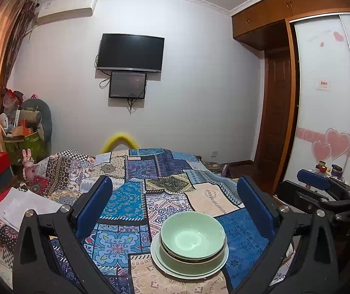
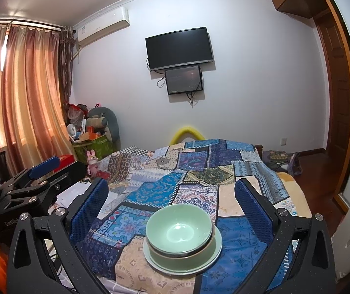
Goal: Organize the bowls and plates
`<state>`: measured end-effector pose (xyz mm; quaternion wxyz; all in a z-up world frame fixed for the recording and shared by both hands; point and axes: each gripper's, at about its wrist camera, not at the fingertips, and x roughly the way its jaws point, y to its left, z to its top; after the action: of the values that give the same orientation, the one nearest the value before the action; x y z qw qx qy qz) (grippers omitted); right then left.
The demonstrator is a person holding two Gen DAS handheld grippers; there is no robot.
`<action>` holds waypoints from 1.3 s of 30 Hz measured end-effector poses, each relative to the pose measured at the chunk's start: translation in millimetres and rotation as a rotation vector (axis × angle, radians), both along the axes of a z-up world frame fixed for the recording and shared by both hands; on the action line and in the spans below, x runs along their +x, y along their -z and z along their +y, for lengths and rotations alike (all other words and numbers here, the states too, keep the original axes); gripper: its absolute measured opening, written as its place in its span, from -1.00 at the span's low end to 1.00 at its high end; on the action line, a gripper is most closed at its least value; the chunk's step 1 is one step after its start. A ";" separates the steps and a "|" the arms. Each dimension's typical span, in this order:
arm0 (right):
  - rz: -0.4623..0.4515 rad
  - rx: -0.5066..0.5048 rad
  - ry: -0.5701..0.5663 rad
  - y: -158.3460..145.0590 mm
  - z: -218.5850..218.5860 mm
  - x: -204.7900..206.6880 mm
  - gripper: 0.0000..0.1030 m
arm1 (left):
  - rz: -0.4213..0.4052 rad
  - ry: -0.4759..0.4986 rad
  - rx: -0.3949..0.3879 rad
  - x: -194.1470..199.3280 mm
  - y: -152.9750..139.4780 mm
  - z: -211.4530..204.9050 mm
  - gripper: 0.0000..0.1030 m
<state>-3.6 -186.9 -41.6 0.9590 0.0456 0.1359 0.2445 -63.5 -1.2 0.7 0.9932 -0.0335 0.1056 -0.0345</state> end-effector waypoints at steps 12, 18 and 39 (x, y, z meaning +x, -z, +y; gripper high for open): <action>0.006 0.006 0.003 -0.6 -2.0 1.8 0.99 | 0.003 0.007 0.000 1.2 1.0 0.7 1.00; 0.004 0.006 0.002 0.0 -2.0 2.0 0.99 | 0.004 0.009 -0.001 1.1 1.7 0.5 1.00; -0.004 0.004 0.004 -0.8 -1.1 2.3 0.99 | -0.001 0.003 -0.011 -2.1 1.4 1.4 1.00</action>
<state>-1.3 -188.0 -40.7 0.9597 0.0471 0.1335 0.2428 -65.6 0.2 -0.7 0.9930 -0.0388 0.1052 -0.0366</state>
